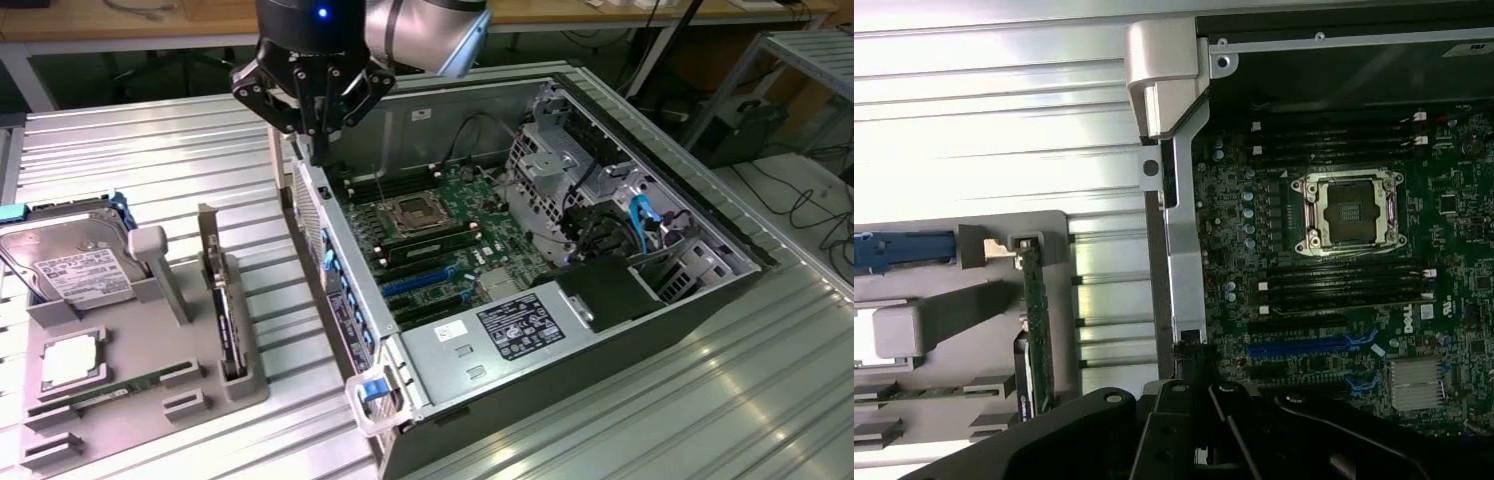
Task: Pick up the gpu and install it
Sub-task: 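Reach for the gpu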
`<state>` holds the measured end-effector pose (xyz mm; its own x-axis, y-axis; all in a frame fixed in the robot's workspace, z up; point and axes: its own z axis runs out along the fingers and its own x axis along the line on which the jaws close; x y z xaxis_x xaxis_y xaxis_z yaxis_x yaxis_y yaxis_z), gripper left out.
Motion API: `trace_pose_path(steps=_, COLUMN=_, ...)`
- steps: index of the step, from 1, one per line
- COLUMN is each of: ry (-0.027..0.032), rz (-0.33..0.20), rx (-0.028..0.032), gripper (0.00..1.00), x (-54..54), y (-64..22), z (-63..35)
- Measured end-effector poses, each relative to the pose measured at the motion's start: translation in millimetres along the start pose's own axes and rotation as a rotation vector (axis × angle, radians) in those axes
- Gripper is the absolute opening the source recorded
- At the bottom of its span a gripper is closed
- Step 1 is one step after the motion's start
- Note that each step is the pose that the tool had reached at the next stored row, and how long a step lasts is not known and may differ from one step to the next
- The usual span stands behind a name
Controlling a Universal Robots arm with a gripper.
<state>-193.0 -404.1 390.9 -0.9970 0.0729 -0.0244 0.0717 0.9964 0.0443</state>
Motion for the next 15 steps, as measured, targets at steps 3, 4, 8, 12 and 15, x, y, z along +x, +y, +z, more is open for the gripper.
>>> trace_pose_path(steps=3, ry=0.0000, rz=0.000, rx=-0.0001, gripper=0.11, x=2.7, y=-0.5, z=0.0)
trace_pose_path(steps=4, ry=0.0000, rz=0.000, rx=0.0000, gripper=0.11, x=4.3, y=-0.8, z=0.0)
trace_pose_path(steps=8, ry=0.0000, rz=0.000, rx=-0.0001, gripper=0.11, x=8.4, y=-1.8, z=0.1)
trace_pose_path(steps=12, ry=0.0000, rz=0.000, rx=-0.0001, gripper=0.11, x=12.2, y=-2.7, z=0.1)
trace_pose_path(steps=15, ry=0.0000, rz=0.000, rx=-0.0001, gripper=0.11, x=14.9, y=-3.5, z=0.2)
